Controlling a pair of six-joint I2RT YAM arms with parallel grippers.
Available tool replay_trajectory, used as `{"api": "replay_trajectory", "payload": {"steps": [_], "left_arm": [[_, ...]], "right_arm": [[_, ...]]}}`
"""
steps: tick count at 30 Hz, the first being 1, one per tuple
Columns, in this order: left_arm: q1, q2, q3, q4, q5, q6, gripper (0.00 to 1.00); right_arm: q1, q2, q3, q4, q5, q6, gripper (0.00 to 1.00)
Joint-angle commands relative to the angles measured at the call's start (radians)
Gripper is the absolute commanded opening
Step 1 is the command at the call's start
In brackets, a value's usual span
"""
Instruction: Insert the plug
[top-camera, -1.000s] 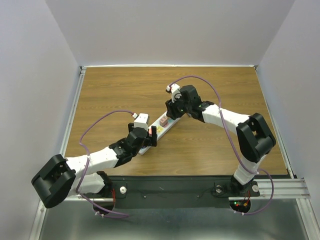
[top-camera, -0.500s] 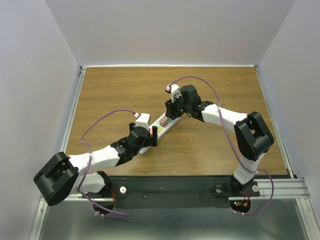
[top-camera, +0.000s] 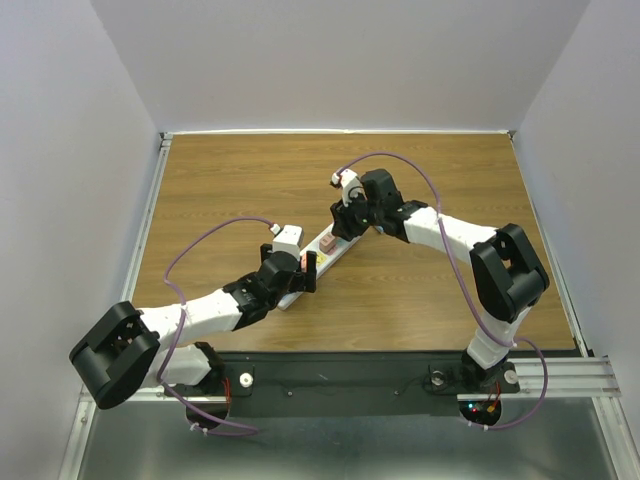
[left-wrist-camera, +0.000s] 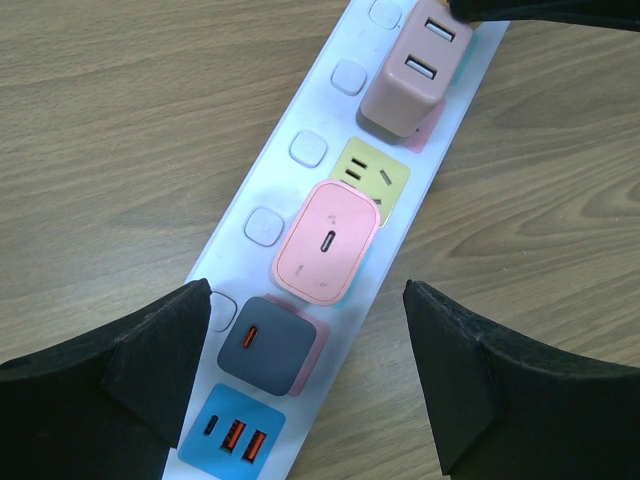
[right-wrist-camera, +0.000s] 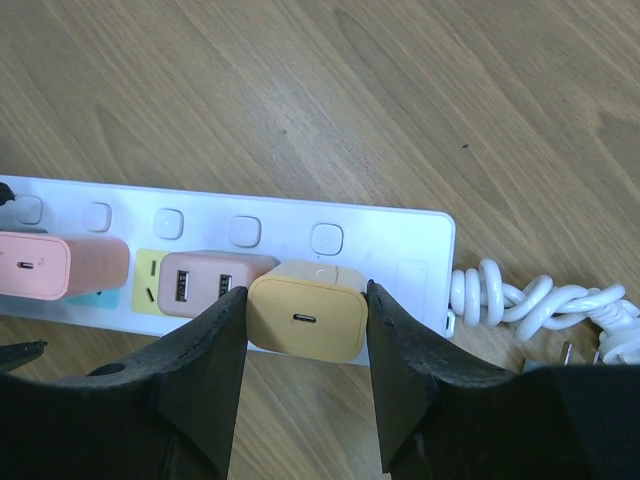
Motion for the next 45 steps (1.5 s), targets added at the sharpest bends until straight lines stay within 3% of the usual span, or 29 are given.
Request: {"api": "replay_trajectory", "payload": {"steps": [1,32,45], "left_arm": [[0.005,-0.005,0.038,0.016,-0.006,0.013,0.89],[0.005,0.017,0.049,0.014,-0.002,0.022,0.88],[0.005,0.017,0.049,0.014,0.000,0.022,0.87]], "right_arm": [[-0.007,0.001,0.054,-0.037,-0.011,-0.024,0.00],[-0.009,0.041,0.067,-0.088,-0.077,-0.043,0.00],[-0.009,0.036,0.085,-0.182,-0.084,-0.069,0.00]]}}
